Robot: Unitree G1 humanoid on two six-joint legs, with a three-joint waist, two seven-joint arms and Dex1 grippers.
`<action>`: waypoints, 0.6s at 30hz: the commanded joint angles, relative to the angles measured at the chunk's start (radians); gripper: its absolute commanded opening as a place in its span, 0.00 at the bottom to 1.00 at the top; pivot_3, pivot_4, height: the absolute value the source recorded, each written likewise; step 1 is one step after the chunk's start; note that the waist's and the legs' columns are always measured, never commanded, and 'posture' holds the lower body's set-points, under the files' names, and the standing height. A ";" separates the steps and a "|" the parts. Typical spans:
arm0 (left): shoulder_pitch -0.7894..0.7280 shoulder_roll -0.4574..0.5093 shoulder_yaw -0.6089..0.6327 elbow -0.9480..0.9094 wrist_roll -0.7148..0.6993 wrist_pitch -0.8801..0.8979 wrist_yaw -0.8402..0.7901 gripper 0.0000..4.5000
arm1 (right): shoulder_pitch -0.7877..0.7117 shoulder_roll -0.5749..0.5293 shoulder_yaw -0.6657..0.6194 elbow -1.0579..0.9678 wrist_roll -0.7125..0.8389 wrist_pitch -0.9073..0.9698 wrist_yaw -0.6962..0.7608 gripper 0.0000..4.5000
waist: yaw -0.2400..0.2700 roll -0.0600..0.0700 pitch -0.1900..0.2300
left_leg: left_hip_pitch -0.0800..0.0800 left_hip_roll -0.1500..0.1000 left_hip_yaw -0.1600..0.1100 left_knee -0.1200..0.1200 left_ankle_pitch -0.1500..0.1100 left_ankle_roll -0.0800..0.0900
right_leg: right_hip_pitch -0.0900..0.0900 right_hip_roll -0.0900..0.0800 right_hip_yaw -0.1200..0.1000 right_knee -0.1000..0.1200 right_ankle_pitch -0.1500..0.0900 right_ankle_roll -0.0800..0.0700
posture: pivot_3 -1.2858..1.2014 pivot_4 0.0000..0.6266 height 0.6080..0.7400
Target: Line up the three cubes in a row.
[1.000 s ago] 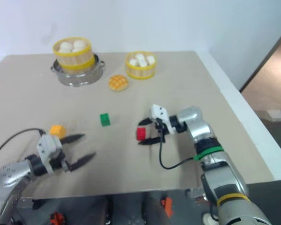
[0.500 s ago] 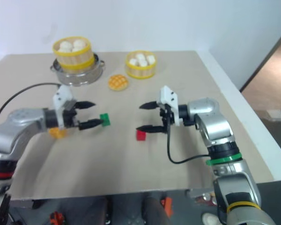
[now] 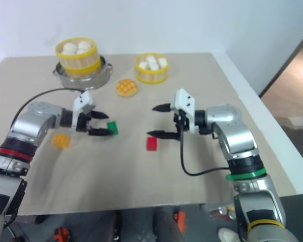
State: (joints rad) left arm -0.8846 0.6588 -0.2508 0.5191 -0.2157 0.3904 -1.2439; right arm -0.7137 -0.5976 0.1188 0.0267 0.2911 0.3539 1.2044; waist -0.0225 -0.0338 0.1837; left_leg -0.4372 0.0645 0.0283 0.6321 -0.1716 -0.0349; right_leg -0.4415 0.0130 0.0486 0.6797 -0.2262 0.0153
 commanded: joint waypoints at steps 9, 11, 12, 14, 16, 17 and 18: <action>-0.123 -0.076 -0.047 0.281 0.177 -0.250 -0.068 0.58 | 0.023 -0.029 -0.039 -0.060 0.022 -0.019 -0.034 1.00 | -0.001 0.000 0.000 | 0.000 0.000 0.000 0.003 0.000 0.000 | 0.000 0.000 0.001 0.002 0.001 0.000 | 0.52 0.24 1.00; -0.132 -0.080 -0.046 0.309 0.198 -0.273 -0.076 0.43 | 0.024 -0.030 -0.039 -0.058 0.022 -0.022 -0.036 1.00 | -0.001 0.000 0.000 | -0.001 0.000 0.000 0.003 0.000 0.000 | 0.000 0.000 0.001 0.002 0.001 0.001 | 0.52 0.24 1.00; -0.137 -0.080 -0.046 0.321 0.208 -0.287 -0.077 0.35 | 0.025 -0.031 -0.039 -0.057 0.021 -0.023 -0.037 1.00 | -0.001 0.000 0.000 | -0.001 0.000 0.000 0.003 0.000 0.000 | 0.000 0.000 0.001 0.002 0.001 0.001 | 0.52 0.24 1.00; -0.151 -0.084 -0.036 0.338 0.215 -0.305 -0.080 0.29 | 0.027 -0.033 -0.039 -0.057 0.020 -0.027 -0.037 1.00 | -0.002 0.000 0.000 | -0.001 -0.001 0.000 0.003 0.000 0.000 | 0.000 0.000 0.001 0.002 0.000 0.001 | 0.52 0.24 1.00; -0.167 -0.091 -0.020 0.340 0.209 -0.306 -0.094 0.29 | 0.026 -0.035 -0.039 -0.054 0.018 -0.031 -0.037 1.00 | -0.001 0.000 0.000 | -0.001 -0.001 0.000 0.003 0.000 0.000 | 0.000 0.000 0.001 0.002 0.000 0.001 | 0.52 0.24 1.00; -0.174 -0.095 -0.016 0.333 0.205 -0.305 -0.103 0.29 | 0.026 -0.036 -0.039 -0.051 0.017 -0.034 -0.036 1.00 | -0.001 0.000 0.000 | -0.001 -0.001 0.000 0.003 0.000 0.000 | 0.000 0.000 0.001 0.002 0.000 0.001 | 0.52 0.24 1.00; -0.175 -0.095 -0.017 0.318 0.204 -0.311 -0.117 0.29 | 0.025 -0.037 -0.039 -0.050 0.016 -0.036 -0.036 1.00 | -0.001 0.000 0.000 | -0.001 -0.001 0.000 0.003 0.000 0.000 | 0.000 0.000 0.001 0.002 0.000 0.001 | 0.52 0.24 1.00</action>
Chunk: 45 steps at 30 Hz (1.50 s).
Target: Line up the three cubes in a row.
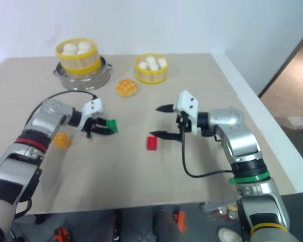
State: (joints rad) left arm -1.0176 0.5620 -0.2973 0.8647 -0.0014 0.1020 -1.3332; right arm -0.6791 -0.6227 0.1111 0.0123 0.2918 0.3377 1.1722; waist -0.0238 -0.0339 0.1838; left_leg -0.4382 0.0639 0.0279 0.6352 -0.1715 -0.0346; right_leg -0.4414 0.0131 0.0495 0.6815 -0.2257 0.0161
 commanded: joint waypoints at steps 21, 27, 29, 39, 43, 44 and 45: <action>0.215 0.034 -0.083 -0.694 -0.022 0.326 -0.080 0.29 | -0.011 -0.012 -0.025 -0.017 0.021 -0.034 -0.001 1.00 | -0.001 0.000 0.000 | 0.001 0.000 0.000 0.001 0.001 0.001 | 0.001 0.000 0.001 0.001 0.001 0.000 | 0.52 0.24 1.00; 0.207 0.011 -0.092 -0.675 0.002 0.361 -0.018 0.29 | 0.006 -0.010 -0.046 -0.028 0.085 -0.016 0.034 1.00 | -0.001 0.000 0.000 | 0.001 0.000 0.000 0.001 0.001 0.001 | 0.001 0.000 0.001 0.001 0.000 0.000 | 0.52 0.24 1.00; 0.215 0.013 -0.101 -0.688 0.000 0.369 -0.024 0.29 | 0.007 -0.013 -0.042 -0.029 0.091 -0.017 0.039 1.00 | -0.001 0.000 0.000 | 0.001 0.000 0.000 0.001 0.001 0.001 | 0.001 0.000 0.001 0.001 0.000 0.000 | 0.52 0.24 1.00; 0.224 0.010 -0.132 -0.679 0.026 0.395 0.005 0.29 | 0.019 -0.018 -0.025 -0.018 0.075 -0.055 0.038 1.00 | 0.000 0.000 0.000 | 0.001 -0.001 0.000 0.001 0.001 0.001 | 0.001 0.000 0.002 0.001 0.000 0.000 | 0.52 0.24 1.00; 0.226 0.026 -0.148 -0.696 0.033 0.374 -0.012 0.66 | 0.022 -0.019 -0.024 -0.019 0.073 -0.059 0.036 1.00 | 0.000 0.000 0.000 | 0.002 -0.001 0.000 0.002 0.001 0.002 | 0.002 0.000 0.003 0.001 0.001 0.001 | 0.52 0.24 1.00; 0.226 0.028 -0.146 -0.703 0.033 0.374 -0.010 0.75 | 0.022 -0.019 -0.024 -0.020 0.073 -0.060 0.036 1.00 | 0.000 0.000 0.000 | 0.003 -0.002 0.000 0.002 0.001 0.002 | 0.003 0.000 0.003 0.001 0.001 0.001 | 0.52 0.24 1.00; 0.225 0.031 -0.143 -0.713 0.032 0.378 -0.009 0.79 | 0.023 -0.019 -0.025 -0.022 0.072 -0.060 0.035 1.00 | 0.000 0.000 0.000 | 0.003 -0.002 0.000 0.002 0.002 0.003 | 0.003 0.000 0.004 0.001 0.001 0.001 | 0.52 0.24 1.00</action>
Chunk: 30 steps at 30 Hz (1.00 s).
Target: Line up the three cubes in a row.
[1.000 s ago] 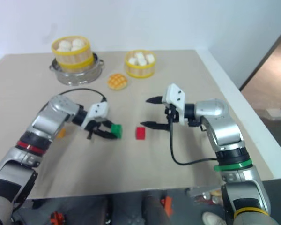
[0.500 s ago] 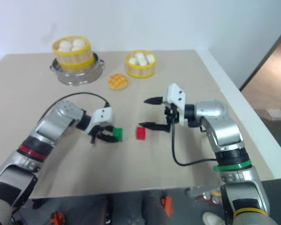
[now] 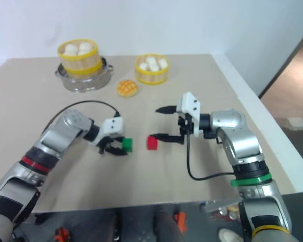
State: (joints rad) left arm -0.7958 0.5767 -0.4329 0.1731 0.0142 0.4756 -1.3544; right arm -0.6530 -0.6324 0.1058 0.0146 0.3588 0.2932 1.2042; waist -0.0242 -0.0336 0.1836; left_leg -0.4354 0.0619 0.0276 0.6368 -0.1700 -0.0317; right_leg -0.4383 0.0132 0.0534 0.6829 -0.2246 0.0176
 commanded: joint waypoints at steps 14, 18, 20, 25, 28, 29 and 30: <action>0.133 0.305 0.374 -0.433 -0.253 0.423 0.040 0.99 | 0.009 -0.017 -0.052 -0.155 0.121 0.126 -0.015 1.00 | -0.023 0.000 0.000 | -0.002 0.000 -0.001 -0.002 0.003 0.003 | -0.003 0.001 0.003 0.000 0.002 0.000 | 0.52 0.24 1.00; 0.187 0.278 0.599 -0.516 -0.319 0.599 0.206 0.99 | 0.017 -0.008 -0.041 -0.153 0.115 0.114 -0.009 1.00 | -0.023 0.000 0.000 | -0.002 0.000 -0.001 -0.003 0.003 0.003 | -0.002 0.001 0.002 0.000 0.001 -0.001 | 0.52 0.24 1.00; 0.240 0.200 0.738 -0.566 -0.296 0.612 0.367 0.99 | 0.015 0.000 -0.034 -0.140 0.114 0.104 0.002 1.00 | -0.023 0.000 0.000 | -0.001 0.000 -0.001 -0.002 0.003 0.003 | -0.002 0.001 0.002 0.000 0.002 0.000 | 0.52 0.24 1.00; 0.431 0.009 0.944 -0.731 -0.242 0.588 0.665 0.99 | -0.004 0.006 -0.011 -0.089 0.088 0.058 0.048 1.00 | -0.024 -0.001 0.000 | 0.000 -0.001 0.001 -0.001 0.003 0.003 | 0.000 0.000 0.004 -0.001 0.003 0.002 | 0.52 0.24 1.00; 0.535 -0.120 1.029 -0.793 -0.233 0.544 0.804 0.99 | -0.022 0.011 0.006 -0.054 0.073 0.033 0.075 1.00 | -0.023 -0.002 0.000 | 0.000 0.000 0.000 -0.001 0.003 0.003 | 0.000 0.000 0.003 -0.001 0.003 0.001 | 0.52 0.24 1.00; 0.564 -0.162 1.048 -0.804 -0.223 0.506 0.853 0.99 | -0.029 0.011 0.013 -0.041 0.066 0.023 0.085 1.00 | -0.022 -0.002 0.000 | 0.001 0.000 0.000 -0.001 0.003 0.003 | 0.000 0.000 0.003 -0.001 0.004 0.001 | 0.52 0.24 1.00; 0.587 -0.197 1.059 -0.812 -0.221 0.479 0.886 0.99 | -0.034 0.012 0.017 -0.030 0.062 0.016 0.092 1.00 | -0.022 -0.002 0.000 | 0.001 -0.001 0.000 -0.001 0.003 0.003 | 0.001 0.000 0.003 -0.001 0.004 0.001 | 0.52 0.24 1.00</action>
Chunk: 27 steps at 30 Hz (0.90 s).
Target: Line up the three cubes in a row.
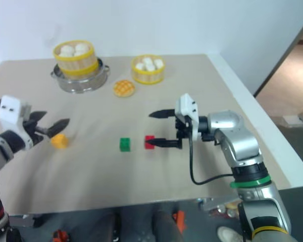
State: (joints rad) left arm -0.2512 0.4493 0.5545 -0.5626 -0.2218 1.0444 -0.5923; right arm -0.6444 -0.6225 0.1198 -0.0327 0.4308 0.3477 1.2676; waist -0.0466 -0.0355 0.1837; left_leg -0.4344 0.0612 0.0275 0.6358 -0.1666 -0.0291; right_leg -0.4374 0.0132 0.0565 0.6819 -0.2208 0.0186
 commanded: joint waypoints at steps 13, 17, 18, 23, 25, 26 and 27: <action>0.184 -0.145 -0.044 0.060 -0.022 -0.260 0.212 0.99 | -0.069 0.005 0.015 0.078 -0.052 -0.079 0.038 1.00 | 0.001 -0.002 -0.001 | 0.004 -0.001 0.001 0.000 0.001 -0.001 | 0.003 0.000 0.002 0.000 0.000 -0.004 | 0.52 0.24 1.00; 0.180 -0.123 -0.061 0.117 -0.038 -0.269 0.218 0.99 | -0.066 0.000 0.010 0.072 -0.055 -0.071 0.033 1.00 | 0.000 -0.002 0.000 | 0.004 -0.001 0.001 0.000 0.001 -0.001 | 0.003 0.000 0.003 0.000 0.000 -0.004 | 0.52 0.24 1.00; 0.180 -0.116 -0.066 0.133 -0.039 -0.274 0.217 0.99 | -0.066 -0.001 0.010 0.071 -0.057 -0.070 0.032 1.00 | 0.001 -0.002 0.000 | 0.004 -0.001 0.001 0.000 0.001 -0.001 | 0.003 0.000 0.003 0.000 0.000 -0.005 | 0.52 0.24 1.00; 0.183 -0.034 -0.135 0.248 -0.028 -0.297 0.164 0.99 | -0.063 -0.010 0.003 0.061 -0.058 -0.061 0.026 1.00 | 0.000 -0.002 0.000 | 0.004 -0.001 0.001 -0.001 0.001 -0.001 | 0.002 0.000 0.002 0.000 -0.001 -0.005 | 0.52 0.24 1.00; 0.171 -0.009 -0.147 0.283 -0.032 -0.307 0.158 0.88 | -0.063 -0.015 0.000 0.058 -0.058 -0.059 0.026 1.00 | 0.000 -0.002 0.000 | 0.004 -0.001 0.001 -0.001 0.001 -0.001 | 0.001 0.000 0.002 0.000 -0.001 -0.005 | 0.52 0.24 1.00; 0.162 -0.004 -0.147 0.296 -0.041 -0.304 0.160 0.82 | -0.064 -0.018 -0.001 0.058 -0.057 -0.059 0.026 1.00 | 0.000 -0.002 0.000 | 0.004 -0.001 0.001 -0.001 0.001 -0.001 | 0.001 0.000 0.002 0.000 -0.001 -0.005 | 0.52 0.24 1.00; 0.152 0.002 -0.151 0.310 -0.046 -0.302 0.160 0.76 | -0.067 -0.020 -0.002 0.062 -0.057 -0.059 0.027 1.00 | 0.000 -0.002 0.000 | 0.004 -0.001 0.001 -0.001 0.000 -0.001 | 0.001 -0.001 0.002 0.000 -0.001 -0.005 | 0.52 0.24 1.00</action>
State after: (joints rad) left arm -0.0821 0.4331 0.4055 -0.2661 -0.2558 0.7568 -0.4265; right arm -0.6866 -0.6310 0.1480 0.0592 0.3672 0.2911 1.2977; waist -0.0463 -0.0378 0.1833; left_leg -0.4305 0.0599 0.0286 0.6347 -0.1661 -0.0303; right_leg -0.4361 0.0126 0.0588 0.6815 -0.2216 0.0132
